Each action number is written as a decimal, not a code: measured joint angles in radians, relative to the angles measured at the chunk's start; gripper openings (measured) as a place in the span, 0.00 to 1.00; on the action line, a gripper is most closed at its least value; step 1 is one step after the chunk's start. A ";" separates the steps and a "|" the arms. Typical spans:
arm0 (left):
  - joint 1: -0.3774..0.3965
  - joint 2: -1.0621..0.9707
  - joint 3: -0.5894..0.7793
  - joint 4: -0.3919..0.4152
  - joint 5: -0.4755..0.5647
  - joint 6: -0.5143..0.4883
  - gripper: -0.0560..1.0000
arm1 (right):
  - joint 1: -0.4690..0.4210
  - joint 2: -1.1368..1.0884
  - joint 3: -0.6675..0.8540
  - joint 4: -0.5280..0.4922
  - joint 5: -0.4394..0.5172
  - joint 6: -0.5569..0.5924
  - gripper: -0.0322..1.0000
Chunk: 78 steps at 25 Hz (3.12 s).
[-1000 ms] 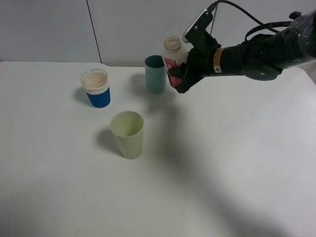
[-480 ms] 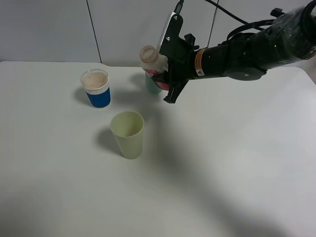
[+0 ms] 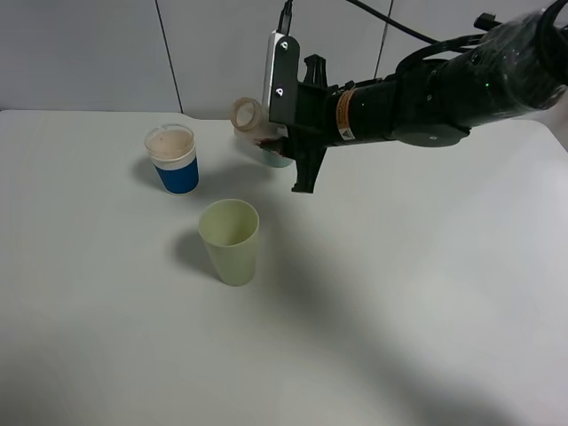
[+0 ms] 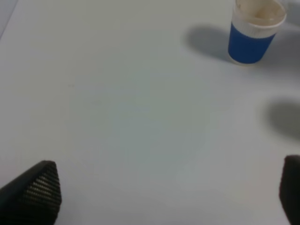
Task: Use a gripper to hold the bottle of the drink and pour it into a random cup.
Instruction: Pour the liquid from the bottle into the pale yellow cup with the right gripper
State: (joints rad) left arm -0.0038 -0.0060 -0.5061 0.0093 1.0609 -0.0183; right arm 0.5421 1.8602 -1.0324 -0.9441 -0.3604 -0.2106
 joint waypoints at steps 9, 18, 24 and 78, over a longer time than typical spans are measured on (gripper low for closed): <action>0.000 0.000 0.000 0.000 0.000 0.000 0.93 | 0.044 -0.041 0.000 -0.026 0.007 -0.147 0.40; 0.000 0.000 0.000 0.000 0.000 0.000 0.93 | 0.093 -0.041 0.000 -0.028 0.041 -0.313 0.40; 0.000 0.000 0.000 0.000 0.000 0.000 0.93 | 0.116 -0.041 0.000 -0.028 0.046 -0.389 0.40; 0.000 0.000 0.000 0.000 0.000 0.000 0.93 | 0.159 -0.045 0.000 -0.031 0.140 -0.773 0.40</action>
State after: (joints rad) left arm -0.0038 -0.0060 -0.5061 0.0093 1.0609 -0.0183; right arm 0.7013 1.8153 -1.0324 -0.9755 -0.2206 -0.9832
